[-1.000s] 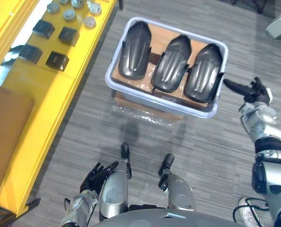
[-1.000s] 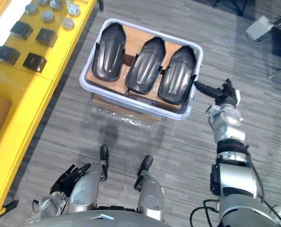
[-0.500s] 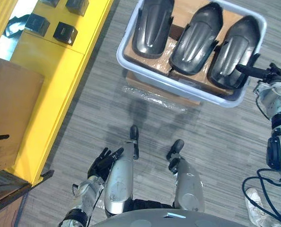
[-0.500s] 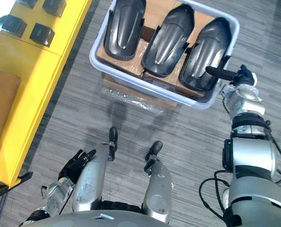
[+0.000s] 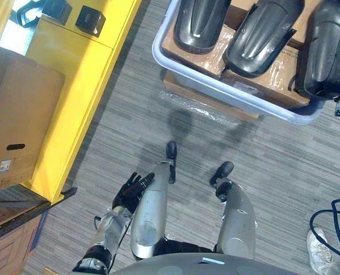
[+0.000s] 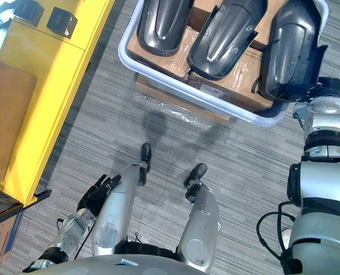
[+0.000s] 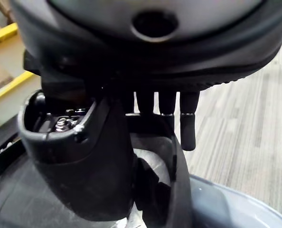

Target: Walk over and take three plastic housings, then place them on the shelf

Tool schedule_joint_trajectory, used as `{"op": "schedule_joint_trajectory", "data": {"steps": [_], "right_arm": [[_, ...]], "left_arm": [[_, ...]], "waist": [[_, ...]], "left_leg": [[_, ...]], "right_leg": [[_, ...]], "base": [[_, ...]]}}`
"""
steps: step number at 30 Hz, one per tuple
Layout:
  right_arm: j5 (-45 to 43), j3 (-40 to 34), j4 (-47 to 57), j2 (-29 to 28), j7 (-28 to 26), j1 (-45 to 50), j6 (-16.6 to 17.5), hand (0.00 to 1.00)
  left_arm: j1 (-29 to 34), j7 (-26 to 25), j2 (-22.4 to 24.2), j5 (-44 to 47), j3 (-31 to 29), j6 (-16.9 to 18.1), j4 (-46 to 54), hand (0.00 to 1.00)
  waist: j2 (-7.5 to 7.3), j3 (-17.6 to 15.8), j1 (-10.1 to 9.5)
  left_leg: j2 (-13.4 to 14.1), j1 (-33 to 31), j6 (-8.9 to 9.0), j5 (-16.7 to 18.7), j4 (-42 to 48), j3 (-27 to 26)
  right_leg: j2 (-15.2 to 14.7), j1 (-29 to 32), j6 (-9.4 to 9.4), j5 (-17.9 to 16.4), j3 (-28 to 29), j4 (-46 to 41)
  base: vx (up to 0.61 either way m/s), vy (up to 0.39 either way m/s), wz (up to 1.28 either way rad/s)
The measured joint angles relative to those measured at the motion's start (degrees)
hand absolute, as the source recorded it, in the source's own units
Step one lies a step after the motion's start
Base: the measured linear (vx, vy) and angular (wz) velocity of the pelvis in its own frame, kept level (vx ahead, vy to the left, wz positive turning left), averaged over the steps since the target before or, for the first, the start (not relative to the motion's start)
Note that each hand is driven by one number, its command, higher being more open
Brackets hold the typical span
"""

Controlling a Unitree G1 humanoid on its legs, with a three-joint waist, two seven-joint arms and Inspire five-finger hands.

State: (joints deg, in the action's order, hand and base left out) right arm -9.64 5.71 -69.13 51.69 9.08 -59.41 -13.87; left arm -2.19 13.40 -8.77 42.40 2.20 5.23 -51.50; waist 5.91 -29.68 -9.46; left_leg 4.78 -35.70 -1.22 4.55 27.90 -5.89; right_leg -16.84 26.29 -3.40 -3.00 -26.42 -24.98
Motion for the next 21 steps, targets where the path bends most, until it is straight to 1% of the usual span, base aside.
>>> {"op": "schedule_joint_trajectory", "data": {"steps": [2, 5, 8, 10, 12, 14, 15, 16, 17, 18, 19, 20, 21], "right_arm": [[0.3, 1.5, 0.3, -0.3, 0.4, 0.6, 0.9, 0.0], [0.3, 1.5, 0.4, -0.5, 0.4, 1.2, 0.4, 0.0], [2.9, 0.5, 0.5, -0.9, 0.0, 3.1, -0.1, 0.0], [4.9, -1.5, 0.4, -2.1, -0.1, 4.3, -0.4, 0.0], [4.9, -2.4, 0.4, -2.6, -0.1, 6.2, -0.1, 0.0], [4.9, -3.4, 0.3, -2.8, -0.1, 8.4, 0.6, 0.0], [4.9, -4.2, 0.2, -3.1, 0.0, 9.6, 1.1, 0.0], [4.9, -5.5, 0.2, -4.0, 0.7, 10.8, 2.5, 0.0], [4.9, -6.1, 0.3, -4.4, 1.1, 11.4, 3.2, 0.0], [5.0, -7.5, 1.4, -5.0, 2.0, 12.5, 4.1, 0.0], [5.5, -8.6, 4.8, -5.4, 3.3, 14.7, 4.6, 0.0], [6.2, -9.0, 7.0, -5.4, 3.9, 16.1, 4.7, 0.0], [7.2, -9.4, 11.8, -5.4, 5.3, 18.5, 5.1, 0.0]], "left_arm": [[-0.1, -0.7, 0.0, 0.0, -0.1, 0.0, 0.0, 1.0], [-0.1, -0.9, 0.0, 0.0, -1.5, 0.0, -0.1, 1.0], [-0.1, -1.1, 0.0, 0.0, -2.5, -0.1, 0.1, 1.0], [0.0, -1.0, 0.0, -0.1, -2.7, -0.1, 0.2, 1.0], [0.5, -0.6, 0.0, -0.3, -2.7, -0.2, 0.3, 1.0], [0.7, -0.6, -0.1, -0.8, -3.2, -0.2, 0.4, 1.0], [0.9, -0.7, -0.3, -1.9, -3.4, -0.2, 0.6, 1.0], [2.3, -0.6, -0.9, -2.6, -3.7, -0.2, 2.4, 1.0], [2.9, -0.6, -1.1, -2.5, -3.8, -0.1, 3.2, 1.0], [3.9, -0.7, -1.6, -2.5, -3.9, -0.2, 4.5, 1.0], [5.1, -0.6, -2.0, -2.5, -4.2, -0.2, 6.1, 1.0], [5.4, -0.7, -2.1, -2.5, -4.3, -0.3, 6.4, 1.0], [6.3, -0.7, -2.3, -2.4, -4.4, -0.3, 7.3, 1.0]], "waist": [[0.0, 0.0, 0.1], [-0.01, 0.0, 0.09], [-0.09, 0.0, 0.02], [-0.19, 0.0, 0.04], [-0.33, 0.0, 0.09], [-0.83, -0.1, 0.12], [-1.34, 0.0, 0.22], [-2.61, -0.1, 0.57], [-3.26, 0.0, 0.68], [-4.41, -0.2, 1.03], [-5.62, -0.2, 1.5], [-6.11, -0.1, 1.61], [-6.91, 0.1, 1.9]], "left_leg": [[0.2, 0.0, 0.09, -0.1, 0.0, 0.0], [0.5, 0.2, -0.01, -0.2, 0.1, 0.0], [0.8, 0.7, 0.03, -0.1, 0.5, 0.2], [0.8, 2.2, 0.05, -0.1, -0.2, 0.1], [0.7, 4.5, 0.19, -0.2, -1.3, -0.1], [0.5, 6.6, 0.43, -0.6, -2.9, -0.1], [0.4, 7.8, 0.55, -0.9, -3.9, -0.1], [0.4, 9.9, 0.79, -1.4, -5.7, -0.3], [0.4, 10.8, 0.86, -1.6, -6.6, -0.5], [0.3, 12.8, 1.09, -2.2, -8.4, -0.8], [0.1, 15.0, 1.28, -2.8, -10.4, -1.0], [0.1, 16.3, 1.42, -3.1, -11.4, -1.3], [0.0, 18.7, 1.59, -3.4, -13.2, -1.8]], "right_leg": [[0.1, 0.1, 0.06, 0.0, 0.0, 0.0], [0.3, -0.3, 0.2, -0.1, -0.2, 0.1], [0.8, -1.3, 0.32, -0.2, -0.3, 0.3], [0.9, -2.5, 0.32, -0.2, -0.2, 0.7], [1.1, -4.7, 0.27, -0.2, -0.2, 1.7], [1.2, -6.8, 0.06, 0.0, -0.5, 3.1], [1.5, -7.9, -0.09, 0.1, -0.6, 4.1], [2.1, -9.8, -0.63, 0.5, -0.5, 6.0], [2.2, -10.5, -0.75, 0.5, -0.5, 6.7], [2.7, -12.3, -1.17, 0.9, -0.5, 8.5], [3.2, -14.4, -1.09, 1.8, -0.5, 10.5], [3.5, -15.5, -1.09, 2.3, -0.4, 11.6], [4.0, -17.7, -1.28, 3.0, -0.2, 13.7]], "base": [[0.01, -0.015, -0.01], [0.04, -0.029, 0.0], [0.03, -0.015, 0.02], [0.01, -0.012, -0.02], [0.0, 0.0, 0.0], [0.02, -0.019, 0.04], [0.04, -0.033, 0.01], [0.05, -0.032, -0.02], [0.08, -0.035, -0.05], [0.08, -0.023, -0.02], [0.1, -0.024, -0.01], [0.11, -0.024, -0.06], [0.1, -0.017, -0.11]]}}
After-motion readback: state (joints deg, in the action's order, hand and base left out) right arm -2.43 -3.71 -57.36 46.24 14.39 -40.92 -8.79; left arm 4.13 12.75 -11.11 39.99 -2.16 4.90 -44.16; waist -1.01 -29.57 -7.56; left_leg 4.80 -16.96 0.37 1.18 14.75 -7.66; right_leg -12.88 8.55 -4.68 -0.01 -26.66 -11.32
